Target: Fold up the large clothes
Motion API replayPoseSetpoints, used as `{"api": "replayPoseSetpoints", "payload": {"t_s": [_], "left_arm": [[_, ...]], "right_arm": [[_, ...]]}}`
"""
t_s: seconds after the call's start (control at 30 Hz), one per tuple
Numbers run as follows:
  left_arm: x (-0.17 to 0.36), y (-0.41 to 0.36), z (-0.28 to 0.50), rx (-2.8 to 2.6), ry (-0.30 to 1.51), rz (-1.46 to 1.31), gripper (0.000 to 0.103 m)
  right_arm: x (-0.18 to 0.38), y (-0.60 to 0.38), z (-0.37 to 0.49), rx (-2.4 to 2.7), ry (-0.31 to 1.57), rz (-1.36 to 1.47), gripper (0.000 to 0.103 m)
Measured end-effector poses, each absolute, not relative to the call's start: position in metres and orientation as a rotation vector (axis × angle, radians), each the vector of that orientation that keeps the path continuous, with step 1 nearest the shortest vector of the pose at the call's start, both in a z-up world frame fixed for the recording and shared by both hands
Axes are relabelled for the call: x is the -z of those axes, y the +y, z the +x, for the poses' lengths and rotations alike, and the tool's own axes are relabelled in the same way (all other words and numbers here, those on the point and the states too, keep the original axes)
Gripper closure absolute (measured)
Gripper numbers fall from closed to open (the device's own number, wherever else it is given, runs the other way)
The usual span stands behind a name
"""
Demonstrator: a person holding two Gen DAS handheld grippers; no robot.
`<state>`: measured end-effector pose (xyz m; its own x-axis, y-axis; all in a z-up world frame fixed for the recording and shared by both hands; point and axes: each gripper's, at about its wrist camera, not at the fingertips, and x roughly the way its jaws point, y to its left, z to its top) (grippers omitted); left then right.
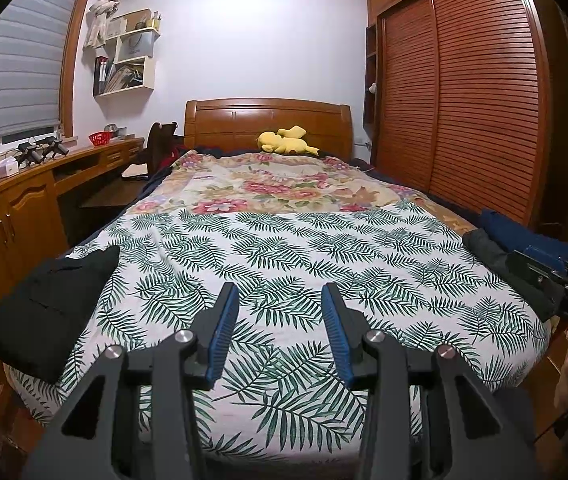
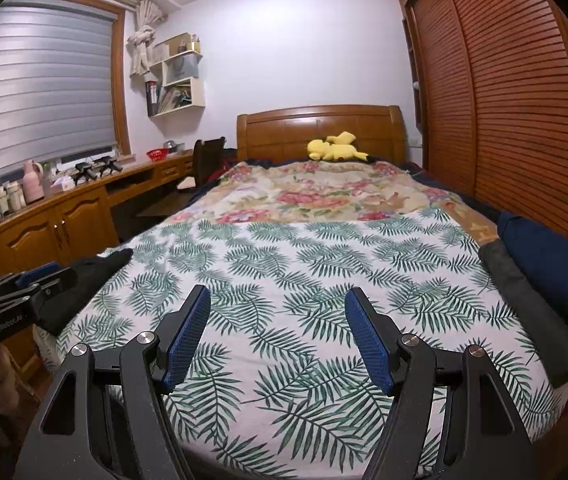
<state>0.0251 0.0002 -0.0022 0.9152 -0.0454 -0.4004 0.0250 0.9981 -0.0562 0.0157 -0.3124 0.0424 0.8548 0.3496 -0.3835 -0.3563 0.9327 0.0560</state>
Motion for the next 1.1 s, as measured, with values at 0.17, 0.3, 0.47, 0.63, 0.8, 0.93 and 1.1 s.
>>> {"api": "replayPoseSetpoints", "payload": {"t_s": [0.17, 0.3, 0.47, 0.63, 0.8, 0.93, 1.1], "left_arm": [[0.0012, -0.0004, 0.0242, 0.037, 0.408, -0.047, 0.062], [0.0, -0.0006, 0.0234, 0.037, 0.404, -0.045, 0.062], [-0.0015, -0.0007, 0.0222, 0.04, 0.4, -0.045, 0.062], [-0.002, -0.0027, 0.0205, 0.04, 0.396, -0.042, 0.062], [-0.0025, -0.0029, 0.0197, 0.04, 0.394, -0.041, 0.062], [-0.0026, -0.0031, 0.0197, 0.04, 0.392, -0.041, 0.062], [-0.0034, -0.0031, 0.0185, 0.039, 0.39, -0.041, 0.061]], "right_arm": [[-0.0427, -0.3104, 0.0154, -0.372, 0.4, -0.019, 0.031], [-0.0426, -0.3109, 0.0154, -0.371, 0.4, -0.017, 0.031], [-0.0428, -0.3104, 0.0154, -0.371, 0.401, -0.017, 0.031], [-0.0429, -0.3109, 0.0155, -0.371, 0.401, -0.017, 0.031], [-0.0425, -0.309, 0.0144, -0.367, 0.399, -0.018, 0.031], [-0.042, -0.3087, 0.0142, -0.367, 0.398, -0.018, 0.031], [-0.042, -0.3094, 0.0149, -0.369, 0.4, -0.017, 0.031]]}}
